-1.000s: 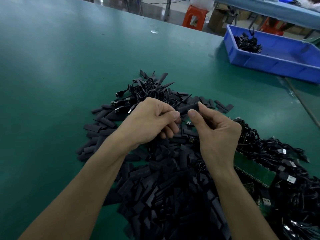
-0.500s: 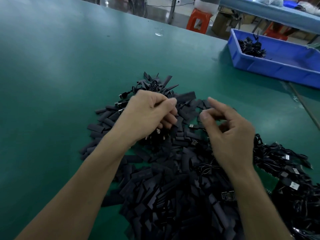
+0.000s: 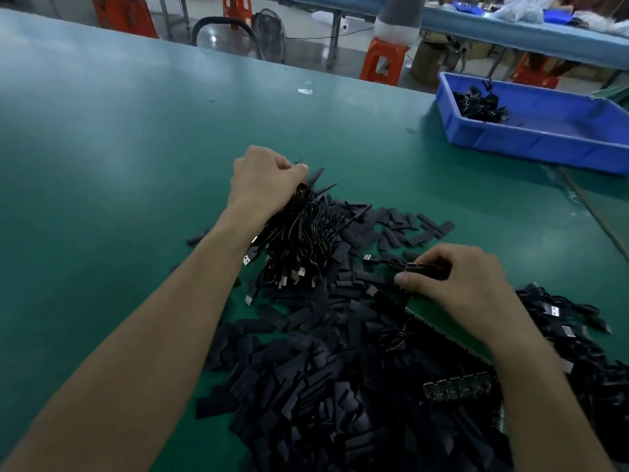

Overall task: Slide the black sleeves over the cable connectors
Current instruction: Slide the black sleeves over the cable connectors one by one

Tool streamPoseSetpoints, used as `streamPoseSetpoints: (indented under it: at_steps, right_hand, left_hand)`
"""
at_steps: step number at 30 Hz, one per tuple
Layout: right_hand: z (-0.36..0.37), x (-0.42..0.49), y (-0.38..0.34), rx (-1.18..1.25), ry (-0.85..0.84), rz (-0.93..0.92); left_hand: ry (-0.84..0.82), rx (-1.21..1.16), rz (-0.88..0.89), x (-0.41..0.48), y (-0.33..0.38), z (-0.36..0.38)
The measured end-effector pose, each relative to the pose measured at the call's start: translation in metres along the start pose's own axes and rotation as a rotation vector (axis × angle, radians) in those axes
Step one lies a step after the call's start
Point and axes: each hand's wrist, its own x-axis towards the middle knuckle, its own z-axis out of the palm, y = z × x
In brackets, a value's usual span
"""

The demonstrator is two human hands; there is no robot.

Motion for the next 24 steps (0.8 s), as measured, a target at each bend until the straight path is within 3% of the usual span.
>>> streamPoseSetpoints:
  at_steps: [5,12,17,20,24]
  right_hand:
    - [-0.006,0.0,0.003,0.05,0.018,0.003]
    - [-0.009,0.004,-0.002,0.222,0.076,-0.012]
    - [-0.01,0.005,0.003,0.24,0.04,0.005]
    - [-0.008,0.006,0.002,0.282,0.042,0.029]
    - [-0.004,0.008,0.002,0.33,0.062,0.023]
  left_hand:
    - [-0.049,0.107,-0.092,0.014,-0.007,0.01]
    - [-0.038,0.288,-0.071,0.009,0.008,0.019]
    - [0.004,0.255,-0.017,0.003,0.009,0.015]
    - [0.044,0.215,0.084,-0.007,0.016,0.013]
    - [0.193,0.218,0.434,-0.042,0.039,0.013]
